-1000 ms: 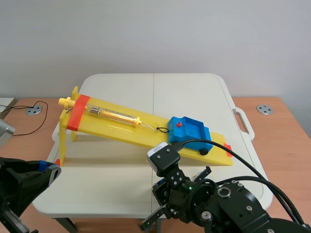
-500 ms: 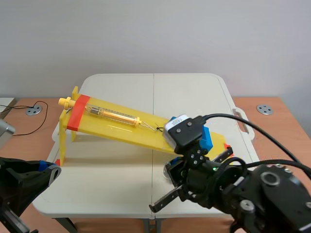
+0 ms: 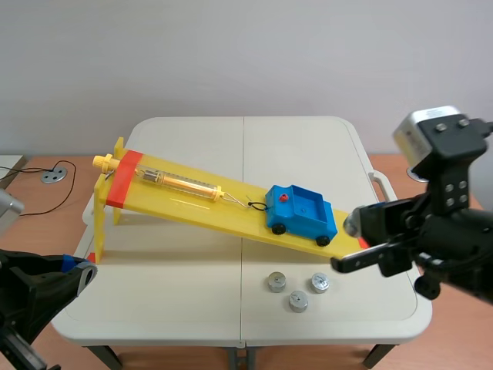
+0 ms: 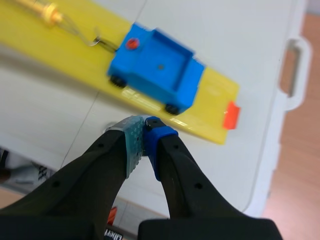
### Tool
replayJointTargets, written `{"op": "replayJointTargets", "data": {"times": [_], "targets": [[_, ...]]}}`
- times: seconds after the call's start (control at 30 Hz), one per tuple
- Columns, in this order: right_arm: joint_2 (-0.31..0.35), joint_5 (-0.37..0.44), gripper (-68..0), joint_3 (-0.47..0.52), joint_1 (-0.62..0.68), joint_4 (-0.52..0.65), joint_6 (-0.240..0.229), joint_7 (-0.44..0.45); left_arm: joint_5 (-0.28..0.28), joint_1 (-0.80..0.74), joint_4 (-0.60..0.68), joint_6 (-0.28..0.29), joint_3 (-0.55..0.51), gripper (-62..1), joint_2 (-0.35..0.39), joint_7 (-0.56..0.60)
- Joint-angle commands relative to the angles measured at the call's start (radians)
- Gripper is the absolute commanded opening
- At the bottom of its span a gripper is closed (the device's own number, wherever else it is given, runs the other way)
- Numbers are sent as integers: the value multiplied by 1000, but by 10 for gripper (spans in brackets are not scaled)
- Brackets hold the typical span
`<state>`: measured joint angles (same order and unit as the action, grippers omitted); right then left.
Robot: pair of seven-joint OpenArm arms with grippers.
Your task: Place the four metal weights on the blue cart on the ramp.
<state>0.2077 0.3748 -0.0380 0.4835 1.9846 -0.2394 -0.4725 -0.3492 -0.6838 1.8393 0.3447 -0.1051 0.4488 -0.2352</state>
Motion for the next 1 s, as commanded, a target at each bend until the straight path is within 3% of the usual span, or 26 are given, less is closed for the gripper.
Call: {"op": "replayJointTargets", "data": {"times": [0.0,0.43,0.87,0.97], "targets": [[-3,93,-669,33,-77,59,31,130,-73,20,71,18,-13,-573,-21,103],[-190,113,-669,46,-351,-221,31,164,-73,20,71,18,-13,-573,-21,103],[-248,108,-669,46,-525,-417,29,186,-73,20,71,18,-13,-573,-21,103],[-253,104,-669,46,-563,-464,3,192,-73,20,71,18,-13,-573,-21,103]]}}
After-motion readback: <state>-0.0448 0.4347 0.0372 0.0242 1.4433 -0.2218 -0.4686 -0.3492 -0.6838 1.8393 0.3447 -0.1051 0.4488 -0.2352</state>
